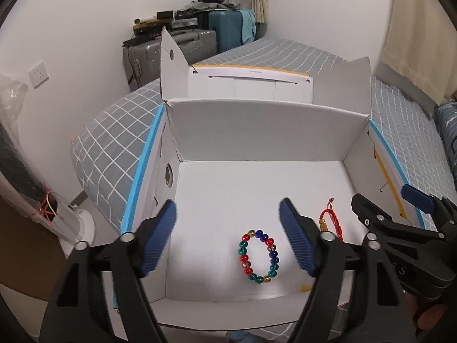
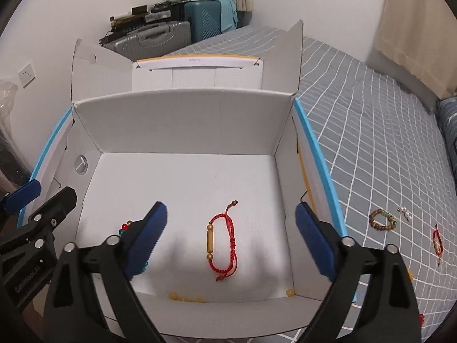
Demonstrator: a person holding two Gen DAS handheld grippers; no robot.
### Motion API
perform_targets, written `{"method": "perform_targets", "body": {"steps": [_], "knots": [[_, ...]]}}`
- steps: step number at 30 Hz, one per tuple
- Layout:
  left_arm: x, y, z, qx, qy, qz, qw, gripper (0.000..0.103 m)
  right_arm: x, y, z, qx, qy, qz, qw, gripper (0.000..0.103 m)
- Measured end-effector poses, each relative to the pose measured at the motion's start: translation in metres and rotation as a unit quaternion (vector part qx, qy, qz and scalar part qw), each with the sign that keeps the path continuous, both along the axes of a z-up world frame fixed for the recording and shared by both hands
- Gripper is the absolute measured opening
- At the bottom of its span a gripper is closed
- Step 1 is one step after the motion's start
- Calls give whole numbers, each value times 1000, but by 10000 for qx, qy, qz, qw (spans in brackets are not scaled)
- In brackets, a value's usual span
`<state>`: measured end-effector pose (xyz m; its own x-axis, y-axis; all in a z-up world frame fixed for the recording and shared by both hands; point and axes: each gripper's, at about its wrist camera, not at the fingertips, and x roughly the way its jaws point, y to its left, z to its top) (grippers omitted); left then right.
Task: Organize jewelry
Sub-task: 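Open the left tool dropping its bracelet in the box while the right tool releases its bracelet, then move both open tools back from the box toward the bed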
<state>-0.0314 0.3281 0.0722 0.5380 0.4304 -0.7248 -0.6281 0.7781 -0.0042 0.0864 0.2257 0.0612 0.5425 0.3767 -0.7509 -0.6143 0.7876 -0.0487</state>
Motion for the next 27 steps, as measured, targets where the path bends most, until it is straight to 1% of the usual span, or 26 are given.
{"method": "perform_targets", "body": {"steps": [2, 4, 8, 12, 15, 18, 21, 27], "knots": [[-1, 0, 1, 61, -34, 39, 10000, 88, -1, -1, 2, 32, -27, -14, 10000, 95], [-2, 0, 2, 124, -61, 69, 9999, 91, 0, -4, 5, 74, -30, -46, 10000, 95], [0, 1, 2, 95, -54, 101, 9999, 96, -1, -11, 9, 116, -83, -101, 9998, 95], [-1, -6, 8, 155, -104, 36, 9998, 97, -2, -23, 19, 213, -126, -168, 9996, 95], [-4, -12, 16, 41, -207, -73, 9998, 97, -6, -36, 28, 262, -219, -242, 9991, 95], [-4, -23, 23, 105, -260, -152, 9995, 97, -8, -55, 38, 268, -297, -400, 9984, 95], [-2, -36, 29, 121, -304, -248, 9992, 97, -10, -78, 49, 317, -364, -595, 9971, 95], [8, -73, 40, 207, -389, -578, 9974, 97, -4, -137, 66, 397, -502, -1104, 9918, 95]]}}
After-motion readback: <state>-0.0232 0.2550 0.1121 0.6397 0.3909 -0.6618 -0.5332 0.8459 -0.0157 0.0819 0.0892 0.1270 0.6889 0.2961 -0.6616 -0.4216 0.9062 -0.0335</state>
